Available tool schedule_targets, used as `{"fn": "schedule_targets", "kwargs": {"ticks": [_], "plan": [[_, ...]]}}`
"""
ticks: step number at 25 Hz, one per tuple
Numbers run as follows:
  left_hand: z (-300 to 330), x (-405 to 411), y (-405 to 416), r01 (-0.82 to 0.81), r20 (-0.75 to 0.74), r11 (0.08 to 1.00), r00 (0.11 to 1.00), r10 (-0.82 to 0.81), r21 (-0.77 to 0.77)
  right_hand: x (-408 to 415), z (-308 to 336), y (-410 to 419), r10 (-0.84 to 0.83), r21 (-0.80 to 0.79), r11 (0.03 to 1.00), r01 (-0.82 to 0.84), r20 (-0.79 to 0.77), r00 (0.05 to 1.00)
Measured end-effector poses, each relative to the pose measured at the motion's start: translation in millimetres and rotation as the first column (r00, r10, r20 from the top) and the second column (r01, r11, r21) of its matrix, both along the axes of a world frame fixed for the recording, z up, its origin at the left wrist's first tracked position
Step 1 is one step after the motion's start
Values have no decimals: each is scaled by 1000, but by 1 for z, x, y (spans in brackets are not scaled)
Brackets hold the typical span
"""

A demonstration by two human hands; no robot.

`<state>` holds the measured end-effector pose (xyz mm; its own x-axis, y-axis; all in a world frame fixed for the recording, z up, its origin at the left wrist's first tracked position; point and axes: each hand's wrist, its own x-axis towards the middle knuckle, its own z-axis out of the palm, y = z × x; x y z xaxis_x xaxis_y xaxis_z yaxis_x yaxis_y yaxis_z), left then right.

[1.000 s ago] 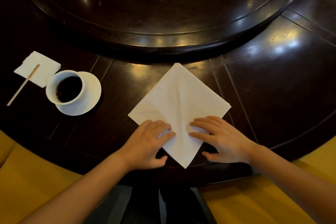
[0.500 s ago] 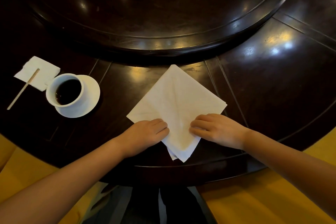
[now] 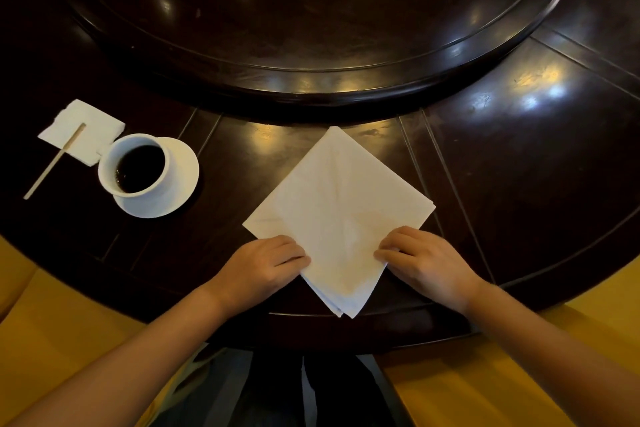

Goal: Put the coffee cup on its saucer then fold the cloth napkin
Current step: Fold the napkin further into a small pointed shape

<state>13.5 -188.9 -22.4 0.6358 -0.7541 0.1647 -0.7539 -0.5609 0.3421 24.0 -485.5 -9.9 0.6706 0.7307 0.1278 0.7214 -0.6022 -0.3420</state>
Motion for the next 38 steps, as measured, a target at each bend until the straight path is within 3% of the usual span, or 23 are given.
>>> {"fn": "schedule_targets", "kwargs": {"ticks": [5,9,13,16,20,25,30,33,35,37,38], "plan": [[-3,-29,3,-303,-172,941,945,277,-151,-42,-5,15,-243,147,955,260,-120,963],[8,-50,-6,-646,-353,701,759,548,-301,-61,1,32,-470,304,778,550,-300,830],[27,-36,-26,-758,-357,547,651,670,-355,-47,16,46,-600,403,577,711,-382,703],[34,-6,-38,-799,-364,498,598,714,-337,-24,22,50,-659,418,513,750,-368,656],[21,29,-52,-834,-371,519,550,748,-190,6,15,54,-753,345,492,799,-292,589],[1,35,-58,-800,-319,588,592,740,-118,17,-7,51,-818,124,516,848,-223,530],[-2,43,-61,-791,-226,604,609,761,-99,21,-17,48,-804,170,568,805,-92,587],[-3,46,-61,-791,-46,608,611,790,-68,22,-22,47,-799,178,585,791,-38,600],[-3,50,-72,-680,55,732,730,681,-46,23,-25,47,-802,180,584,792,-27,597],[-4,57,-88,-486,99,870,872,479,80,24,-25,47,-811,183,565,805,-54,582],[-7,62,-93,-432,87,888,902,423,156,25,-24,48,-817,182,555,812,-66,573]]}}
